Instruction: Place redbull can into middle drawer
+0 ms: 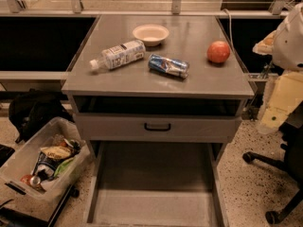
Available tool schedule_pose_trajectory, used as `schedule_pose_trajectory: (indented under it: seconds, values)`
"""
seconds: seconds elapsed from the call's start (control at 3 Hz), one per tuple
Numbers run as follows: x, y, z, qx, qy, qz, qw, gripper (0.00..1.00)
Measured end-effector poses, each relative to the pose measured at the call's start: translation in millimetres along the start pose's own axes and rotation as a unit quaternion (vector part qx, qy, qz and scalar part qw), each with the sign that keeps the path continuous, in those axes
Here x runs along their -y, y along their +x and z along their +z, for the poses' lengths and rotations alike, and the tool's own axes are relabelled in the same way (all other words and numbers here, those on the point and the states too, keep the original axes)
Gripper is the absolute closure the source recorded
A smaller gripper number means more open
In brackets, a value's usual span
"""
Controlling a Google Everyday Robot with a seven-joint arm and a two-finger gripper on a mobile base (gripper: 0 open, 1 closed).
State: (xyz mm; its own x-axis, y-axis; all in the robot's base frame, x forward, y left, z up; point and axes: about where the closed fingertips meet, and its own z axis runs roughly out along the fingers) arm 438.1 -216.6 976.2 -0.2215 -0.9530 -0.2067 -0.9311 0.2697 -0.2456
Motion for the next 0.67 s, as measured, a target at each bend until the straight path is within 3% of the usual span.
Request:
schedule_pose_trajectory:
  seconds: [0.33, 0.67]
  values:
    - [0, 0, 0, 0.000, 0.000, 0.000, 1.0000, 0.00]
    - [29, -36, 34, 0.001, -0.023, -0.036, 0.9991, 0.00]
